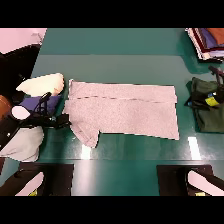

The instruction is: Fold the shirts.

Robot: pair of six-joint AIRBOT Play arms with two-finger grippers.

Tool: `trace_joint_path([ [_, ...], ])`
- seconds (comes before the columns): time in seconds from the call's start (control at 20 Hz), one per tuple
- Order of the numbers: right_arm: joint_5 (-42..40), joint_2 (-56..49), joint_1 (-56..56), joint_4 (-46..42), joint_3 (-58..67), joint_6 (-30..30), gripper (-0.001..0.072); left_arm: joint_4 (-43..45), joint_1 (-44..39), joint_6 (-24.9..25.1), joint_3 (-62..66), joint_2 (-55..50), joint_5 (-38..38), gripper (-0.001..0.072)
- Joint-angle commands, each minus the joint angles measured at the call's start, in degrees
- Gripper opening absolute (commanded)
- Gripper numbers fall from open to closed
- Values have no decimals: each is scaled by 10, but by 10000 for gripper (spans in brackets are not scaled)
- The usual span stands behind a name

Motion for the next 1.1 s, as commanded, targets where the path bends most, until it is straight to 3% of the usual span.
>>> trace_joint_path([
  [0.0, 31, 30, -80, -1, -83, -2, 391, 16, 0, 24, 45, 1, -67, 23],
  [0.1, 26, 42, -135, 2, -172, -10, 517, 16, 0, 24, 57, 1, -65, 24],
  [0.4, -71, 2, -140, 90, -323, -52, 500, 12, 0, 24, 60, 1, -59, 24],
  [0.45, -86, -6, -124, 98, -323, -52, 433, 12, 0, 24, 60, 1, -58, 24],
  [0.55, -103, -16, -88, 96, -310, -52, 406, 13, 0, 24, 60, 1, -59, 24],
  [0.6, -105, -16, -73, 94, -302, -52, 344, 15, 0, 24, 60, 1, -63, 24],
  [0.65, -103, -14, -62, 91, -293, -52, 190, 22, 0, 24, 60, 1, -74, 23],
  [0.75, -92, 4, -46, 90, -275, -52, 14, 53, 0, 24, 67, 1, -123, 22],
  [0.95, -5, 78, -45, 23, -236, -53, 13, 122, 0, 12, 77, 73, -204, 21],
  [1.05, 43, 125, -45, -17, -220, -53, 13, 109, 0, 8, 77, 119, -251, 22],
])
